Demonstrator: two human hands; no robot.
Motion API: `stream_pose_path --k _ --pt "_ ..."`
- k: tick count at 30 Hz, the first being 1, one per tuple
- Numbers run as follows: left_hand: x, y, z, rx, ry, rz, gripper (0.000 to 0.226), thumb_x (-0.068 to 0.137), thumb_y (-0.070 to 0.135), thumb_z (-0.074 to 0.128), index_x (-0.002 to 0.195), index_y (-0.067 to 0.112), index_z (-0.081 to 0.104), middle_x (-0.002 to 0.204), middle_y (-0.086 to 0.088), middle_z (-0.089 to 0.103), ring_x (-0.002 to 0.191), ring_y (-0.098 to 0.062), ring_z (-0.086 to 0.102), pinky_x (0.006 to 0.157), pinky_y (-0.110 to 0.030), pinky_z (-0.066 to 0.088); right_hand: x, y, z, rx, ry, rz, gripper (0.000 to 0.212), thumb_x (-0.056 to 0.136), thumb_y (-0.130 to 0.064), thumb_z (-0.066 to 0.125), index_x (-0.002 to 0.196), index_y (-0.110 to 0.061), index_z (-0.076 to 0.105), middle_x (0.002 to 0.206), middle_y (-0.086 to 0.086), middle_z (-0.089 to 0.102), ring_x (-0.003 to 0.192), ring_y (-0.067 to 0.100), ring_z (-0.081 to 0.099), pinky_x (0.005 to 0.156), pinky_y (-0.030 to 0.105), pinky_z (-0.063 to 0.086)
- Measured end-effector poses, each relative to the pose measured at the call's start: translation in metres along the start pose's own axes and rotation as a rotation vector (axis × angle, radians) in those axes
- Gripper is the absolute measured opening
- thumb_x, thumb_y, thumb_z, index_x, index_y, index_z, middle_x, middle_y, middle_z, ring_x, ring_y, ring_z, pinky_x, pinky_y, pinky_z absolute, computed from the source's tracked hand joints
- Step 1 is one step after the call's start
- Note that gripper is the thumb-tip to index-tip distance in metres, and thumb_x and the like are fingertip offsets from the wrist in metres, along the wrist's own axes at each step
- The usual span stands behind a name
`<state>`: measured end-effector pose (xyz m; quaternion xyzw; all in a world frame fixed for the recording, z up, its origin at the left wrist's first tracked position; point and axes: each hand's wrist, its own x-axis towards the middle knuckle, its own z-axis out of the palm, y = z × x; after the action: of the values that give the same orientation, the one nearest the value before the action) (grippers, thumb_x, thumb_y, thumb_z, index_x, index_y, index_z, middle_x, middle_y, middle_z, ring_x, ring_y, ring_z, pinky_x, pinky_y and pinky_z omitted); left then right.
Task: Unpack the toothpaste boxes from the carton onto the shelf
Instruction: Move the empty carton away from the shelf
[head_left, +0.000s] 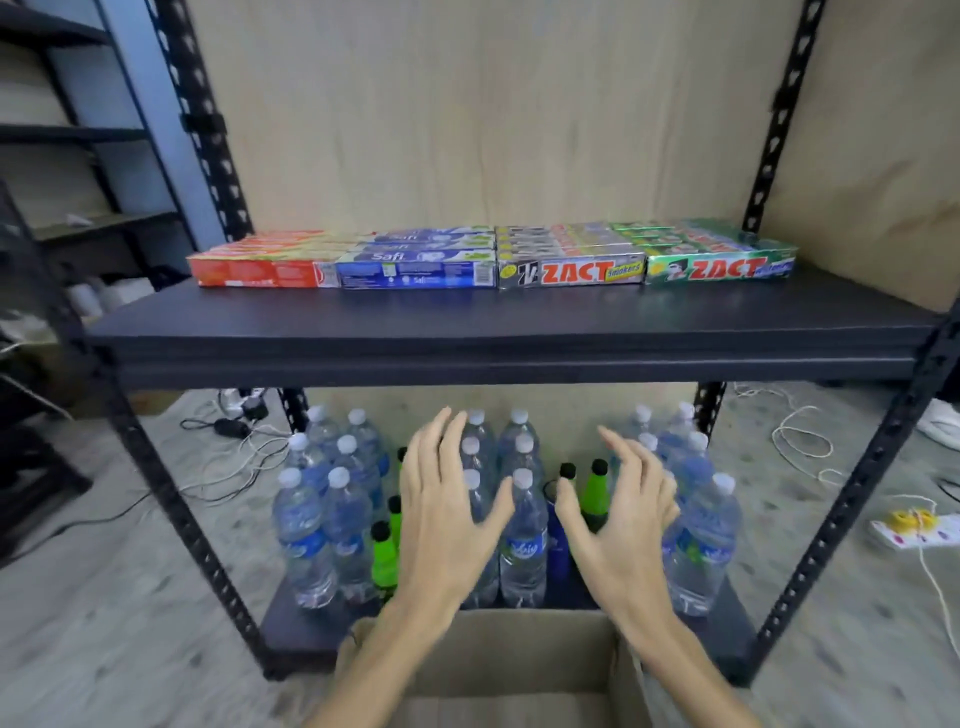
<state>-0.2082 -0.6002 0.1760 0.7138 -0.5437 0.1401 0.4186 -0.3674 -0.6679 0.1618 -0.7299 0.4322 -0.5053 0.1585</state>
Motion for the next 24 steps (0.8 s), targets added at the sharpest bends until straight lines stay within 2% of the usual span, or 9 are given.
stream_pose_path --k 3,5,8,12,16,18,20,22,24 --pt "-0.044 -0.031 0.013 0.023 -0.043 -0.159 0.074 0.090 0.045 0.066 0.152 0.022 0.032 0.155 0.003 0.032 0.144 -0.016 0.028 0.119 -0.041 0.029 -0.036 0.023 0.021 0.010 -0.067 0.097 0.062 0.090 -0.035 0.069 0.145 -0.029 0.040 0.140 -0.008 0.037 0.130 0.015 0.032 0.107 0.037 0.027" --pt "-0.074 -0.051 0.022 0.027 -0.083 -0.230 0.074 0.087 0.043 0.069 0.150 0.023 0.035 0.152 0.003 0.035 0.141 -0.018 0.032 0.115 -0.040 0.032 -0.061 0.043 0.032 -0.016 -0.126 0.134 0.064 0.089 -0.034 0.070 0.146 -0.028 0.040 0.141 -0.006 0.039 0.130 0.018 0.034 0.107 0.033 0.025" --pt "-0.114 -0.078 0.031 0.030 -0.154 -0.319 0.074 0.085 0.041 0.072 0.148 0.023 0.037 0.149 0.000 0.037 0.137 -0.023 0.039 0.111 -0.039 0.035 -0.098 0.074 0.044 -0.046 -0.242 0.189 0.064 0.089 -0.043 0.063 0.146 -0.028 0.039 0.142 -0.005 0.041 0.131 0.020 0.037 0.106 0.029 0.024" --pt "-0.164 -0.116 0.040 0.024 -0.234 -0.434 0.071 0.083 0.052 0.061 0.145 0.023 0.042 0.147 -0.008 0.036 0.138 -0.030 0.041 0.112 -0.050 0.039 -0.146 0.116 0.049 -0.128 -0.369 0.289 0.069 0.085 -0.056 0.051 0.145 -0.022 0.040 0.143 0.003 0.044 0.130 0.027 0.042 0.108 0.040 0.032" --pt "-0.221 -0.156 0.039 0.080 -0.322 -0.524 0.077 0.078 0.060 0.059 0.144 0.021 0.047 0.154 -0.019 0.026 0.145 -0.037 0.028 0.116 -0.051 0.034 -0.187 0.158 0.036 -0.305 -0.513 0.360 0.080 0.082 -0.056 0.056 0.150 -0.021 0.035 0.139 0.017 0.046 0.125 0.038 0.044 0.102 0.050 0.037" --pt "-0.243 -0.170 0.033 0.158 -0.375 -0.627 0.083 0.079 0.062 0.063 0.149 0.025 0.040 0.158 -0.020 0.022 0.145 -0.039 0.025 0.113 -0.055 0.031 -0.198 0.173 0.031 -0.394 -0.553 0.438 0.090 0.081 -0.052 0.068 0.155 -0.024 0.026 0.135 0.025 0.047 0.121 0.045 0.047 0.098 0.055 0.040" --pt "-0.260 -0.186 0.028 0.190 -0.454 -0.738 0.091 0.083 0.058 0.069 0.156 0.028 0.025 0.161 -0.017 0.019 0.146 -0.039 0.024 0.113 -0.056 0.030 -0.202 0.180 0.026 -0.408 -0.581 0.510 0.100 0.081 -0.049 0.073 0.159 -0.027 0.014 0.141 0.029 0.044 0.122 0.049 0.049 0.096 0.057 0.044" --pt "-0.274 -0.201 0.023 0.112 -0.522 -0.806 0.099 0.082 0.062 0.067 0.159 0.031 0.012 0.163 -0.013 0.025 0.146 -0.036 0.031 0.114 -0.054 0.034 -0.203 0.182 0.020 -0.325 -0.641 0.558 0.103 0.085 -0.048 0.071 0.159 -0.035 0.002 0.150 0.023 0.041 0.127 0.045 0.051 0.094 0.053 0.047" --pt "-0.284 -0.213 0.019 -0.030 -0.580 -0.804 0.098 0.085 0.065 0.060 0.159 0.038 0.001 0.165 -0.001 0.025 0.148 -0.028 0.034 0.115 -0.050 0.037 -0.206 0.185 0.014 -0.258 -0.691 0.564 0.101 0.088 -0.047 0.069 0.157 -0.045 -0.005 0.150 0.014 0.049 0.128 0.040 0.055 0.094 0.048 0.049"
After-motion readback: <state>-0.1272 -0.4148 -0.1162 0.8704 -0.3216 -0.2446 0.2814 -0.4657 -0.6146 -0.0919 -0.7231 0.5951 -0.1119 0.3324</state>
